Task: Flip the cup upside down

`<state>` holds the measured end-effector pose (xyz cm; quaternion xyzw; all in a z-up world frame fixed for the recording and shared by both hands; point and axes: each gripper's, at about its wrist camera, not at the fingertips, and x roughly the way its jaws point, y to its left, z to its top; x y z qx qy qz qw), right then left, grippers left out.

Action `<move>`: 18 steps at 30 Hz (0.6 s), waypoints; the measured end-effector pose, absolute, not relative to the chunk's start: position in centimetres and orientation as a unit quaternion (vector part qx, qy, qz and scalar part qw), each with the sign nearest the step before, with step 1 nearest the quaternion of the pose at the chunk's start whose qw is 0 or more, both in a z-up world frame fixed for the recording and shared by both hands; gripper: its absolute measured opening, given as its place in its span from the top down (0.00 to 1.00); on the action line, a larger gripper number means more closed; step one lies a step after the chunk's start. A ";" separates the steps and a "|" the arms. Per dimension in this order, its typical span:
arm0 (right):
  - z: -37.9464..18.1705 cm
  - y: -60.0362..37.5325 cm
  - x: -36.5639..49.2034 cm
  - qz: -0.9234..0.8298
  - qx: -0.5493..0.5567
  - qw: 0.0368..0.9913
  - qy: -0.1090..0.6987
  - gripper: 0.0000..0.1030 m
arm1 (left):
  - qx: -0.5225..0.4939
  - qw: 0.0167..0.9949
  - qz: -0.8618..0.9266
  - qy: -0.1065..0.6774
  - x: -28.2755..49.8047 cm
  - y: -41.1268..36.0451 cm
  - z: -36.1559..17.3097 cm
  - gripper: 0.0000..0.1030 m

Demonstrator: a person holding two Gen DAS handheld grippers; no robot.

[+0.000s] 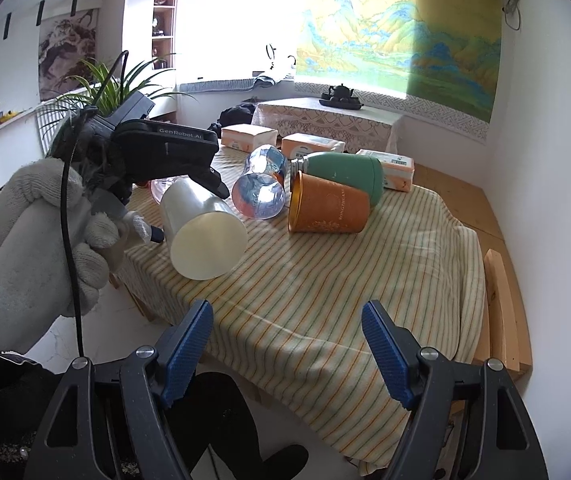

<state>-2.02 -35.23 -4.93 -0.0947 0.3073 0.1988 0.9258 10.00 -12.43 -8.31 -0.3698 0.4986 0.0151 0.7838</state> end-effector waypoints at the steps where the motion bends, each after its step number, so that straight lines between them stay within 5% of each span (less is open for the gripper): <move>1: -4.9 -35.2 -2.0 0.198 -0.095 0.926 0.308 0.29 | -0.368 0.785 0.015 0.498 10.2 -12.6 -8.4 0.02; 18: -5.8 -35.6 -1.5 0.176 -0.098 0.925 0.322 0.29 | -0.360 0.793 -0.010 0.492 10.7 -13.0 -8.2 0.13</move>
